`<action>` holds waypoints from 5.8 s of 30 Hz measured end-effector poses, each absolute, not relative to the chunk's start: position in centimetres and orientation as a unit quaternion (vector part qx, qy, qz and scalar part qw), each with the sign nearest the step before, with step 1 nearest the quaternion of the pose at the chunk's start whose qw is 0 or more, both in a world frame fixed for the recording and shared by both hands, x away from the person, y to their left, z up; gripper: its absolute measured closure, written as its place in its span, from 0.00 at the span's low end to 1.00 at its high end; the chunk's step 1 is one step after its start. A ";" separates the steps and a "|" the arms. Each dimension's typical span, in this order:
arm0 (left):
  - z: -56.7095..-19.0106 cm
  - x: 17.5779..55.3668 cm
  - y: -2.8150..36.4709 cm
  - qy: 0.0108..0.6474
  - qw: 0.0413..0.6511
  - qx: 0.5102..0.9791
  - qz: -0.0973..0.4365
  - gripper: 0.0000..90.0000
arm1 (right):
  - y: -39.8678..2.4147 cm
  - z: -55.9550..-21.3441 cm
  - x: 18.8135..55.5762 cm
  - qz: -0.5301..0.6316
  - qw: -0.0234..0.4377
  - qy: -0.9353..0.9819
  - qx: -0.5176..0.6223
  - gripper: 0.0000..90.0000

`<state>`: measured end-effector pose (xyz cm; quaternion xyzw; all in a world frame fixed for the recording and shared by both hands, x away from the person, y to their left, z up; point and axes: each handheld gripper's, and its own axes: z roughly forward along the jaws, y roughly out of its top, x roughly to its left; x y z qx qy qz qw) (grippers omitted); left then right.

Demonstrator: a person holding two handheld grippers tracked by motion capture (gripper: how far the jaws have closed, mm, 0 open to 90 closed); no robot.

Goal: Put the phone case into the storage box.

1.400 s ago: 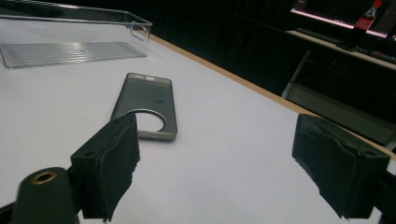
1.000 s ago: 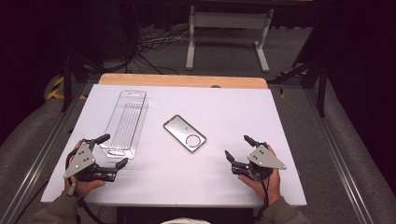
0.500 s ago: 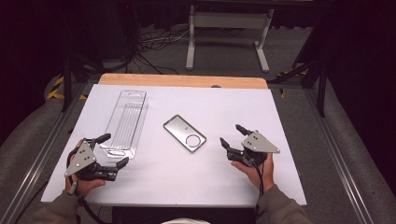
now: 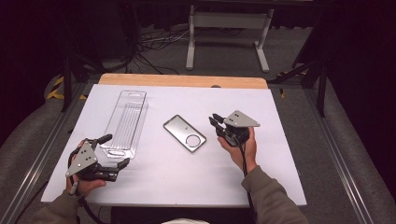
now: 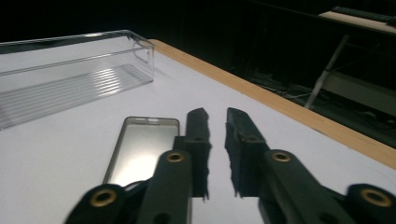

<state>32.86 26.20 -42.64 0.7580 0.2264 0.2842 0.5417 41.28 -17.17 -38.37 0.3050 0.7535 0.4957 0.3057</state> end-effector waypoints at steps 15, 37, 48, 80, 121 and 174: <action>-42.6 33.2 26.6 0.233 0.540 0.758 0.281 0.05 | -12.7 -39.0 46.7 0.453 0.260 0.788 0.326 1.00; -42.6 33.1 26.5 0.228 0.543 0.760 0.273 0.06 | -7.6 -43.0 53.9 0.370 0.200 0.835 0.354 1.00; -42.7 32.8 26.8 0.231 0.546 0.759 0.268 0.06 | -6.2 -44.5 55.5 0.324 0.190 0.852 0.365 1.00; -42.8 32.7 27.0 0.238 0.540 0.762 0.267 0.06 | -1.8 -44.6 49.6 0.302 0.127 0.913 0.242 1.00; -43.0 32.6 26.4 0.240 0.525 0.772 0.267 0.06 | -6.5 -44.9 40.1 0.321 0.108 0.926 0.166 1.00; -43.0 32.4 26.4 0.231 0.522 0.777 0.265 0.07 | -14.2 -39.9 40.9 0.404 0.230 0.842 0.273 0.17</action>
